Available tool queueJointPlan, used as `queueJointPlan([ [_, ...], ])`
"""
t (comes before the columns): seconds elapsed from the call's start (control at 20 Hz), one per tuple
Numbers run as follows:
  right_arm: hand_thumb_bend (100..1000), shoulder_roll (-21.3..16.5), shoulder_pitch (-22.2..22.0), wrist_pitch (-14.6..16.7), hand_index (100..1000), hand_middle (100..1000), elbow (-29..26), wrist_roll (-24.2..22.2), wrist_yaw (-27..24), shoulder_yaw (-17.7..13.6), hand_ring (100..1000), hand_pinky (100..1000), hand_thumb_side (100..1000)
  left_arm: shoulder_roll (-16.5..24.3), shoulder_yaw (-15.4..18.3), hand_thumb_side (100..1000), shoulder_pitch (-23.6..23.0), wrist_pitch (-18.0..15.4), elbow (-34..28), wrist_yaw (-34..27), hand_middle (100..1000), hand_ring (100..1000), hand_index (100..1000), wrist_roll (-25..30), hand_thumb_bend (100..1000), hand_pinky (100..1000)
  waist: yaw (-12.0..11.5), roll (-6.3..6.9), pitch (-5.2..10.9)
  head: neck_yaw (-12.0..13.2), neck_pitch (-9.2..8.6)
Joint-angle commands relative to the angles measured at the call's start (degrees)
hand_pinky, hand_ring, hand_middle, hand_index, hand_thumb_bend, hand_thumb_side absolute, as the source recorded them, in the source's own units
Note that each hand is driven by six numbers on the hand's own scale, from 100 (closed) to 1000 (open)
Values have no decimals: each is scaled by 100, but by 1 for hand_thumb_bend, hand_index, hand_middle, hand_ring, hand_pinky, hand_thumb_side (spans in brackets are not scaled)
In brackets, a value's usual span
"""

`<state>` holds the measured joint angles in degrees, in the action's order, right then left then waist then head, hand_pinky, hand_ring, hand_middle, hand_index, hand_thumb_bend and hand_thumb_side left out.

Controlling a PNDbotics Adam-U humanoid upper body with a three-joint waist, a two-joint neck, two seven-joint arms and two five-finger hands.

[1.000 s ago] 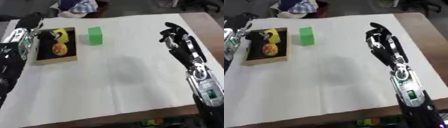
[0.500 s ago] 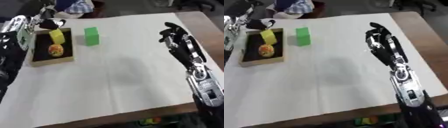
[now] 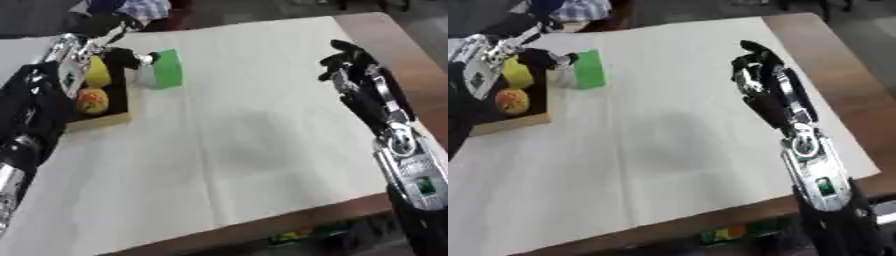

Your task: Pick up objects on the table and place them in the box.

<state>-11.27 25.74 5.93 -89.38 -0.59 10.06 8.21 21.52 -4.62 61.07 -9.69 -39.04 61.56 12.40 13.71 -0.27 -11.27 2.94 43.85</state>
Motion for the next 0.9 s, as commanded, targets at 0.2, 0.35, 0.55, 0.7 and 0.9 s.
queueJointPlan([
  [0.2, 100, -26, 122, 3, 898, 660, -57, -15, -50, 11, 618, 751, 679, -63, 6, 833, 111, -113, 40, -118, 826, 818, 906, -92, 557, 841, 49, 17, 0, 31, 27],
  [0.35, 100, -28, 119, 4, 898, 659, -53, -16, -54, 12, 618, 751, 681, -94, -22, 819, 95, -161, 71, -120, 819, 812, 906, -80, 583, 835, 68, 35, -7, 30, 27],
  [0.55, 100, -25, 117, 9, 898, 659, -53, -22, -57, 16, 618, 751, 681, -132, -61, 708, 57, -202, 124, 25, 766, 754, 891, 32, 562, 806, 94, 58, -14, 18, 27],
  [0.7, 100, -27, 115, 9, 898, 658, -51, -20, -58, 11, 618, 751, 682, -155, -62, 614, 22, -227, 142, 140, 702, 694, 861, 60, 524, 778, 112, 68, -15, 9, 27],
  [0.9, 100, -26, 106, 11, 898, 658, -47, -17, -61, 6, 618, 751, 682, -154, -58, 448, -6, -248, 152, 212, 592, 597, 774, 22, 409, 735, 122, 81, -8, -1, 27],
])
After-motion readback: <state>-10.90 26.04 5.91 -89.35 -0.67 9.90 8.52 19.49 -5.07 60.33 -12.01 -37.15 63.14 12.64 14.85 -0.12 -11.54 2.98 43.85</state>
